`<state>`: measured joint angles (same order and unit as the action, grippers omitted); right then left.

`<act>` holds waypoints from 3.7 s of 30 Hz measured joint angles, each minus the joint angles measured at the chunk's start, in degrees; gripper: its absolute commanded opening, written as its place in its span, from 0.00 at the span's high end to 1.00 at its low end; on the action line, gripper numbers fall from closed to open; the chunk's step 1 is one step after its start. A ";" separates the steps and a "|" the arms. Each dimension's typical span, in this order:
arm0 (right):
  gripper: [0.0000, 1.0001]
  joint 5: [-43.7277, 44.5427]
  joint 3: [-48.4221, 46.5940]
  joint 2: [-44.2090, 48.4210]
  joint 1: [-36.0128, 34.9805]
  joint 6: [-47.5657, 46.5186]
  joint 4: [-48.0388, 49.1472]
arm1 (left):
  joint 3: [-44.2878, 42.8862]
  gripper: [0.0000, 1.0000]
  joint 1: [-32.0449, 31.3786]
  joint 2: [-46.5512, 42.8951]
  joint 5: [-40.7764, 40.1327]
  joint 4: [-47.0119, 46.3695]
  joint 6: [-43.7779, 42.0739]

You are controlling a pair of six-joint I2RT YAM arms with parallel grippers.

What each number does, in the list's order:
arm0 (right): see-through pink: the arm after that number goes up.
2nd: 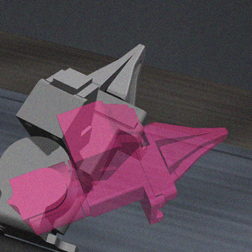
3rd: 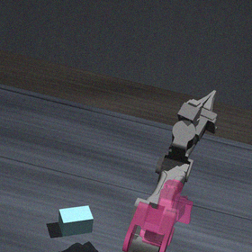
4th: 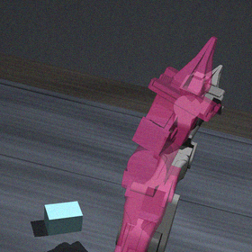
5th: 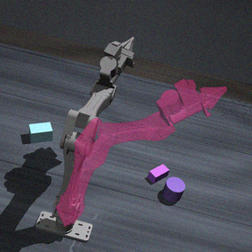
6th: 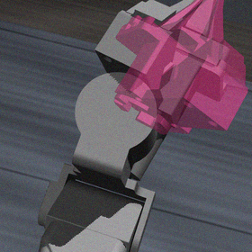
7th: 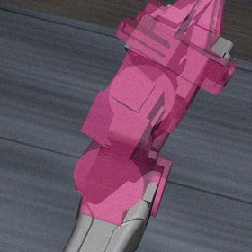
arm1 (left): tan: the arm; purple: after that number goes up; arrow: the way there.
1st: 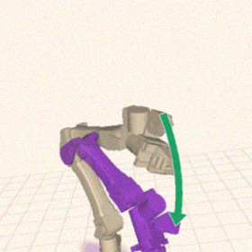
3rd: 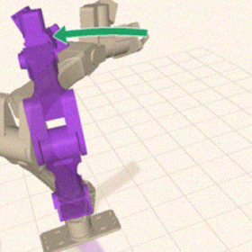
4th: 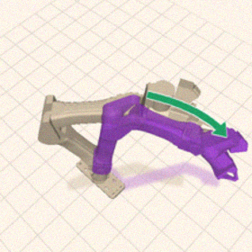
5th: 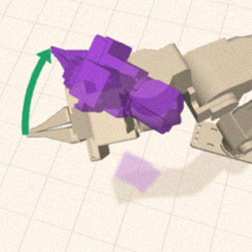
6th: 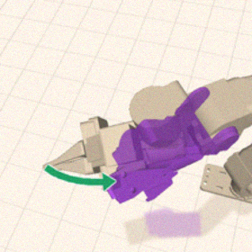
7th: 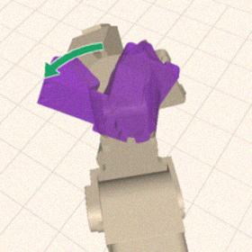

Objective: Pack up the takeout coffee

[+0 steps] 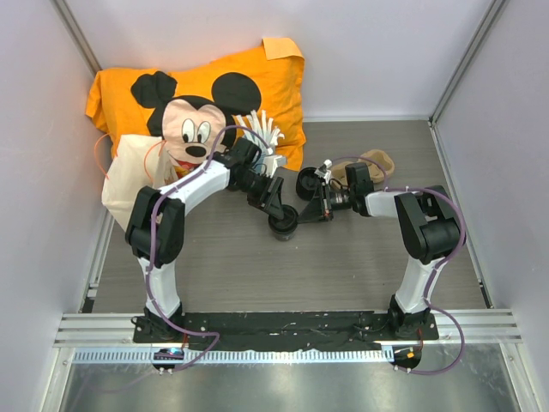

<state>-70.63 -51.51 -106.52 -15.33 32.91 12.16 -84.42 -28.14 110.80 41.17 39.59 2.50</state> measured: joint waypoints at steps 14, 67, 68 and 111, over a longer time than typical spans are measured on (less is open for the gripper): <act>0.61 1.01 -1.77 -0.92 0.07 2.38 1.68 | 0.57 0.46 -0.11 -0.59 -0.63 -0.74 -0.17; 0.83 -3.80 -13.60 -4.72 1.57 -25.68 -31.78 | 0.68 0.46 -3.08 -0.61 -0.46 0.00 0.09; 0.84 -3.74 -13.60 -4.72 1.55 -25.83 -32.00 | 0.68 0.46 -3.08 -0.61 -0.50 0.02 0.09; 0.46 15.41 -16.63 0.15 -2.71 -30.25 -38.40 | 1.09 0.44 -4.50 -2.49 -5.38 1.77 -0.20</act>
<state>-55.22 -68.14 -106.37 -18.04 2.66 -26.24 -83.33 -32.64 108.31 35.79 41.36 2.31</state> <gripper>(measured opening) 0.509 0.553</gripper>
